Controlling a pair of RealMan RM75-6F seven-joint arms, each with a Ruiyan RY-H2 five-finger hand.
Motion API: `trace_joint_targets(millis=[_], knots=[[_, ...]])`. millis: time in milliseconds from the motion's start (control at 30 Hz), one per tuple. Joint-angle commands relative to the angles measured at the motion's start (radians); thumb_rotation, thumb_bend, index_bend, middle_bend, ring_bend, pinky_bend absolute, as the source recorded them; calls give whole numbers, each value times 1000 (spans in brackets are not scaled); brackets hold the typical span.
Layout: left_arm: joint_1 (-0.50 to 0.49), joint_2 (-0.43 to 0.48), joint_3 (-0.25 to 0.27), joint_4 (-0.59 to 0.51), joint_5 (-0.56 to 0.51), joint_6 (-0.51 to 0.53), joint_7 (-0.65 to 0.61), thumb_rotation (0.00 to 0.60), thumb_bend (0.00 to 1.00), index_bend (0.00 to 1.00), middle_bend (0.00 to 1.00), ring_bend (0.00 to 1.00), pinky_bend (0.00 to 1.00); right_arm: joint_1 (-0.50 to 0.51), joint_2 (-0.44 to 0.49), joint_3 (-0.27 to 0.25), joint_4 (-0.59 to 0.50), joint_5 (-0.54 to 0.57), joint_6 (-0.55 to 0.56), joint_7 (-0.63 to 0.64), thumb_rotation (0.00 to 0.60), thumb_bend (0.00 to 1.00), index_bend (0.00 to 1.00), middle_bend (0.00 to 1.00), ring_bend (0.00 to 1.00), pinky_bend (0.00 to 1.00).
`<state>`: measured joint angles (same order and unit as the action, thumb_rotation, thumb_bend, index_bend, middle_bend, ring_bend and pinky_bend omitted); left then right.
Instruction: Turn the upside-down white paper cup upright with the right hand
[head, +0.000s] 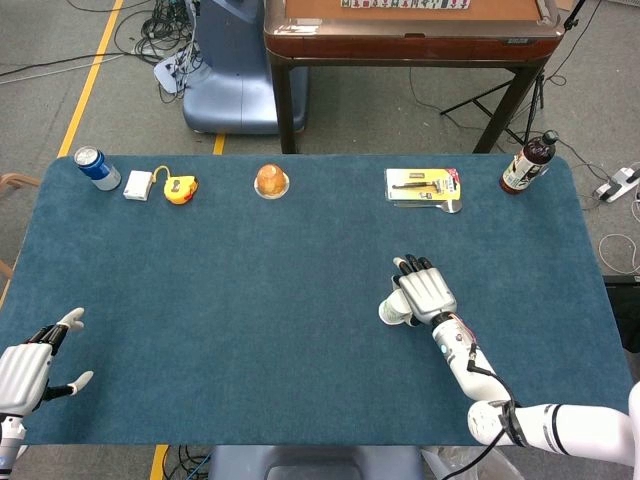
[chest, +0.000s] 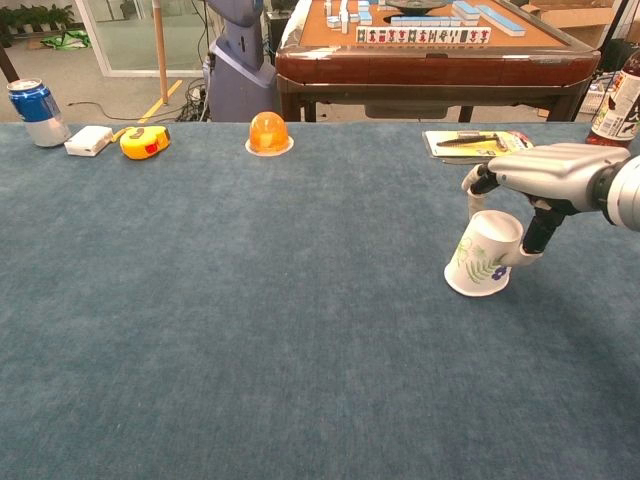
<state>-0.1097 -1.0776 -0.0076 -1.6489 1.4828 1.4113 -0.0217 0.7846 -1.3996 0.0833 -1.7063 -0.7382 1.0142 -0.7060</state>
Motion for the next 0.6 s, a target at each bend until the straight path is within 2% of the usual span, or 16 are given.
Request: trace_joint_targets(millis=[33,200,300,467,600], knots=[[1,1,0,-1,0,1,-1,600,147,125,289,269,443,-11,-7,-1,15,-31,7,33,600,252,509,145,30,126],[1,3,0,-2,0,0,-3,600,147,125,289,269,443,-43,15,15,9,-96,8,146,600,253,544,168,30,126],[1,3,0,-2,-1,-1,-4,600,147,125,289,270,443,-77,43,38,-1,-132,-10,280,600,253,547,173,30,126],[0,1,1,-2,0,-5,4,600,147,125,288,269,443,-145,89,75,11,-199,-91,580,600,252,548,177,30,126],[-2,-2,3,0,-1,-10,12,600,147,125,289,269,443,-205,78,85,81,-323,-117,826,600,249,548,178,30,126]])
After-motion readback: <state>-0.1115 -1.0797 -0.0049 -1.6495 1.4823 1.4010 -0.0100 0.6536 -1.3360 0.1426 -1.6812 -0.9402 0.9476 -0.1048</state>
